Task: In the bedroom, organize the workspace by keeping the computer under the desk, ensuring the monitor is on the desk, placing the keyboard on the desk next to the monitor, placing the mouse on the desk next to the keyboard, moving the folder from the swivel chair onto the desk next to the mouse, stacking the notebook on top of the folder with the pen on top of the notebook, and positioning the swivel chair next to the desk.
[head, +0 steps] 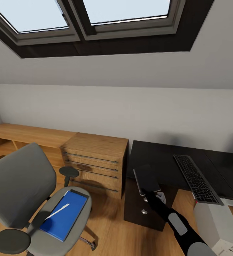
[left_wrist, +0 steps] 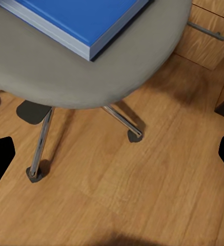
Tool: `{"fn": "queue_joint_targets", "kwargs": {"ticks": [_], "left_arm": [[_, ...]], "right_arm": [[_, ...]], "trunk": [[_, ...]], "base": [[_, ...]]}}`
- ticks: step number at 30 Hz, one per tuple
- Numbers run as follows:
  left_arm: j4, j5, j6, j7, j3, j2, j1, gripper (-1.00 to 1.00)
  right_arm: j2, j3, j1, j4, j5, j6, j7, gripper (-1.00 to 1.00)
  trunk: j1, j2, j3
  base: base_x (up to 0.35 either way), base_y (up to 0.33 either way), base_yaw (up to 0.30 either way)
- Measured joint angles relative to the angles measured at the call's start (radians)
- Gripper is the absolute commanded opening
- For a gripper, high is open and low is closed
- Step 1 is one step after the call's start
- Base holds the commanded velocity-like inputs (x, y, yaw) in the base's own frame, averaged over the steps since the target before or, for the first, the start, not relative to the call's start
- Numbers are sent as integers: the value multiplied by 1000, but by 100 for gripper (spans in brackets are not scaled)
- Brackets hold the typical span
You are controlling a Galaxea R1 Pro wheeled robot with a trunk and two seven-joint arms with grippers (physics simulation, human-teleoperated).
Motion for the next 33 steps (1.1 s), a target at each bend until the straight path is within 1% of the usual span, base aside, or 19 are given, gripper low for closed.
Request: {"fn": "queue_joint_targets", "kwargs": {"ticks": [5, 9, 27, 33], "left_arm": [[0, 0, 0, 0, 0, 0, 0, 100], [0, 0, 0, 0, 0, 0, 0, 100], [0, 0, 0, 0, 0, 0, 0, 100], [0, 0, 0, 0, 0, -1, 0, 100]], "right_arm": [[-1, 1, 0, 0, -1, -2, 1, -100], [-1, 1, 0, 0, -1, -4, 1, -100], [-1, 1, 0, 0, 0, -4, 0, -100], [-1, 1, 0, 0, -1, -4, 0, -100]], "trunk": [[0, 0, 0], [0, 0, 1], [0, 0, 7], [0, 0, 8]], "base": [[0, 0, -6], [0, 0, -111], [0, 0, -247], [0, 0, -117]]}}
